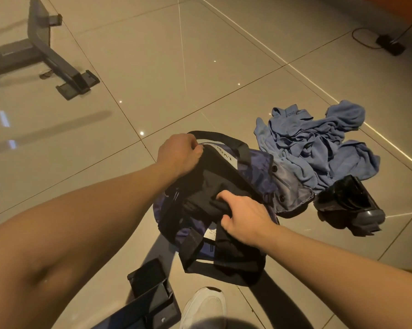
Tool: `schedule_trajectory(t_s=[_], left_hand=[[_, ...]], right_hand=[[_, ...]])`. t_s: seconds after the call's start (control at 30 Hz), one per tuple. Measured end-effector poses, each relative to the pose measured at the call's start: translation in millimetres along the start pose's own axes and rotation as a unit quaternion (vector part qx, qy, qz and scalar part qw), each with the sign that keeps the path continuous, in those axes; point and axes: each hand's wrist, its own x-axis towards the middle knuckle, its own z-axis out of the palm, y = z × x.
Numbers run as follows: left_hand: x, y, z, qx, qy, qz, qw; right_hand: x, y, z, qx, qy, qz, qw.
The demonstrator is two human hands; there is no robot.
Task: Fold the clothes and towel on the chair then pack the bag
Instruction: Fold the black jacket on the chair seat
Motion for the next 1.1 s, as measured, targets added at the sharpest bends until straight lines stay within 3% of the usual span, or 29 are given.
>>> schedule_trajectory(t_s=[0.07, 0.27, 0.37, 0.5, 0.63, 0.77, 0.93, 1.1], left_hand=[[-0.7, 1.9, -4.8, -0.014, 0.008, 0.003, 1.000], [-10.3, 3.0, -6.2, -0.044, 0.040, 0.023, 0.998], [-18.0, -1.5, -0.2, -0.061, 0.029, 0.005, 0.998], [-51.9, -9.7, 16.2, -0.132, 0.075, -0.081, 0.985], [-75.3, -11.7, 33.1, -0.203, -0.054, -0.097, 0.973], [-76.6, -5.1, 34.8, -0.351, -0.166, -0.134, 0.912], [-77.7, -18.8, 43.9, -0.173, -0.056, -0.120, 0.976], [-87.8, -31.8, 46.4, -0.026, -0.048, -0.126, 0.991]], right_hand=[[7.7, -4.7, -1.9, 0.017, 0.008, 0.015, 1.000], [47.7, -21.6, -19.3, 0.108, 0.172, 0.087, 0.975], [60.5, -26.9, -9.3, 0.112, 0.164, 0.086, 0.976], [69.6, -27.8, 3.8, 0.110, 0.175, 0.088, 0.974], [75.7, -26.0, 4.2, 0.145, 0.180, 0.083, 0.969], [77.9, -16.1, 1.5, 0.273, 0.136, 0.057, 0.951], [67.1, 10.3, -3.8, 0.231, 0.166, 0.108, 0.953], [60.3, 38.8, 2.7, 0.251, 0.159, 0.259, 0.919]])
